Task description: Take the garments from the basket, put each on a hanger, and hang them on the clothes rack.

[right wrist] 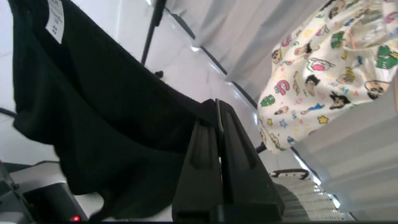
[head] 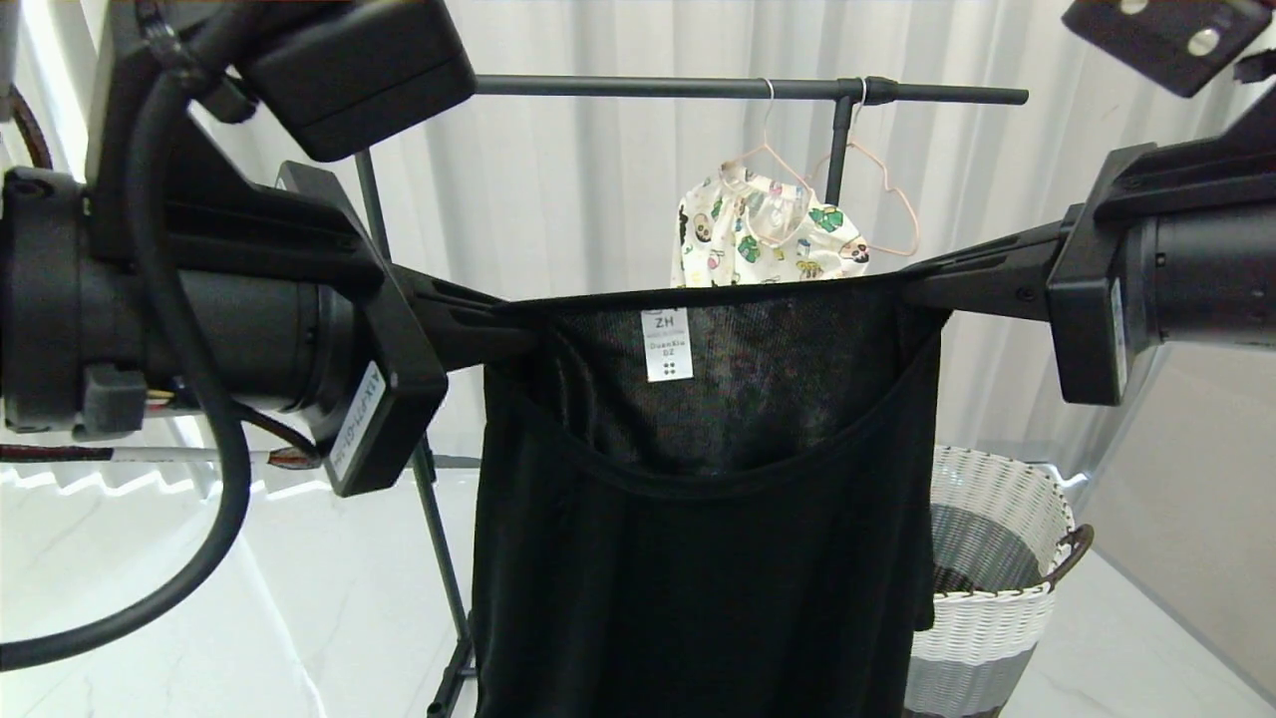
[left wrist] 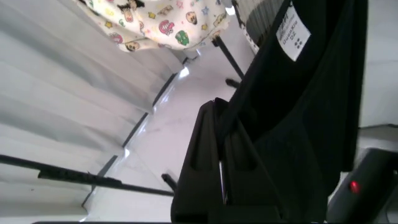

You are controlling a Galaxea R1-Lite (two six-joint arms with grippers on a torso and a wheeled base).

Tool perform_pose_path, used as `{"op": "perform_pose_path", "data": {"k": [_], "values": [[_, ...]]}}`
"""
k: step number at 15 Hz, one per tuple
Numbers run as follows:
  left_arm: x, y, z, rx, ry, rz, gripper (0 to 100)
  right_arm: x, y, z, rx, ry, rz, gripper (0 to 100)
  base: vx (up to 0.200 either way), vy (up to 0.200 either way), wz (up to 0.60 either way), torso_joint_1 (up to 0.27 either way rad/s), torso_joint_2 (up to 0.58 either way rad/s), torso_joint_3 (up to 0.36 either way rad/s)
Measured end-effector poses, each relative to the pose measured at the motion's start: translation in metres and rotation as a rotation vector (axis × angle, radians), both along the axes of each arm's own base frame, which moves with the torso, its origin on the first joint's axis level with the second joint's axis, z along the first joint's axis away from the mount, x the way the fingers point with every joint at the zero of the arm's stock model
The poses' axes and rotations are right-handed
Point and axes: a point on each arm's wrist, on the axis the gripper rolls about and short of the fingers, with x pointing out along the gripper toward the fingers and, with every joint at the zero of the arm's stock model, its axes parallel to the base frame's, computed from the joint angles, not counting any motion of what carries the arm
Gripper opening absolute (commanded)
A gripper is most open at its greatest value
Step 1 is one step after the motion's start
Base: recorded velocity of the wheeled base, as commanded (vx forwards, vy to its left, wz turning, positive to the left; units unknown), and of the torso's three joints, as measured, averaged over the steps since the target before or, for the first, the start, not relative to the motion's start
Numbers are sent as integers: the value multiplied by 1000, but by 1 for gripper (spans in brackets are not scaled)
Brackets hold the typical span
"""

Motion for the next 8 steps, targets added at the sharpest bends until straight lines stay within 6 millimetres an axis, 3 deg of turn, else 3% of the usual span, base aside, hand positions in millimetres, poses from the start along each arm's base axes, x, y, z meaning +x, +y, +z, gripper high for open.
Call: {"op": "perform_pose_path", "data": {"k": [7, 8], "values": [[3, -8, -4, 4, 3, -13, 0, -6, -7, -6, -41, 19, -25, 0, 0, 0, 0, 0, 0, 0], [3, -8, -4, 5, 4, -13, 0, -8, -10, -8, -47, 24, -25, 100, 0, 0, 0, 0, 0, 0]]}}
